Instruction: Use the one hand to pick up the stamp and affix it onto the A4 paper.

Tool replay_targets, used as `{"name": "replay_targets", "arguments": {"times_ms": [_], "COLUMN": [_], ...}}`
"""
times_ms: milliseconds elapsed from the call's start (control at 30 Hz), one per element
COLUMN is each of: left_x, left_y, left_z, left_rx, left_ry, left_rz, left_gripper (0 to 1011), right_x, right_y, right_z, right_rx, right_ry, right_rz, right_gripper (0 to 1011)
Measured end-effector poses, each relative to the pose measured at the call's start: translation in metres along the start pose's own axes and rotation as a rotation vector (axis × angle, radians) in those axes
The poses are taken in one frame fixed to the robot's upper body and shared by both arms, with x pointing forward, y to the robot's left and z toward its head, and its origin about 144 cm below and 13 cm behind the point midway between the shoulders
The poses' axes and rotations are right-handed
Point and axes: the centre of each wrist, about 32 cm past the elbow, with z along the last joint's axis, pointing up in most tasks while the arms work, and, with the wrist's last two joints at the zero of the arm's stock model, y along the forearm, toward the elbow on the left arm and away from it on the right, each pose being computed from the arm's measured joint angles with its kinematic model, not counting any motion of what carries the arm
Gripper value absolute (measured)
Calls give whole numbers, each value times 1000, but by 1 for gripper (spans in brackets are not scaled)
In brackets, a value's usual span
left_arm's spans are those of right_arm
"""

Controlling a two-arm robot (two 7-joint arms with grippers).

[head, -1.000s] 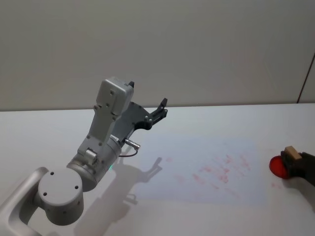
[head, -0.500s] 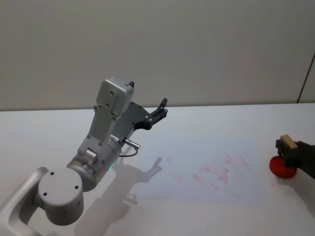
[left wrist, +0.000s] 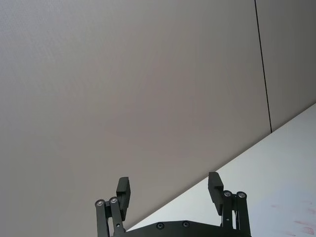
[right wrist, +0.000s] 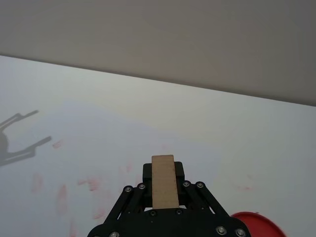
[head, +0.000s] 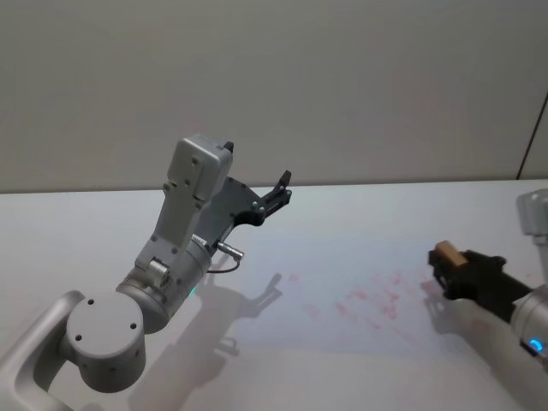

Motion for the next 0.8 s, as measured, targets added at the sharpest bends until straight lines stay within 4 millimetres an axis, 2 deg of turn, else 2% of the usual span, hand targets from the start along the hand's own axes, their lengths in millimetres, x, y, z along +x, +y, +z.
{"name": "replay_targets", "arguments": {"times_ms": [433, 800], "left_x": [0, 0], "left_y": [0, 0], "left_z": [0, 0], "left_rx": [0, 0], "left_ry": [0, 0], "left_rz": [0, 0], "left_gripper": [1001, 1001], "right_x": [-45, -58], "right_y": [26, 48], "right_z": [-5, -6], "right_rx": [-30, -53], "right_ry": [-8, -18], "right_rz": [133, 165], "right_gripper": [219, 219]}}
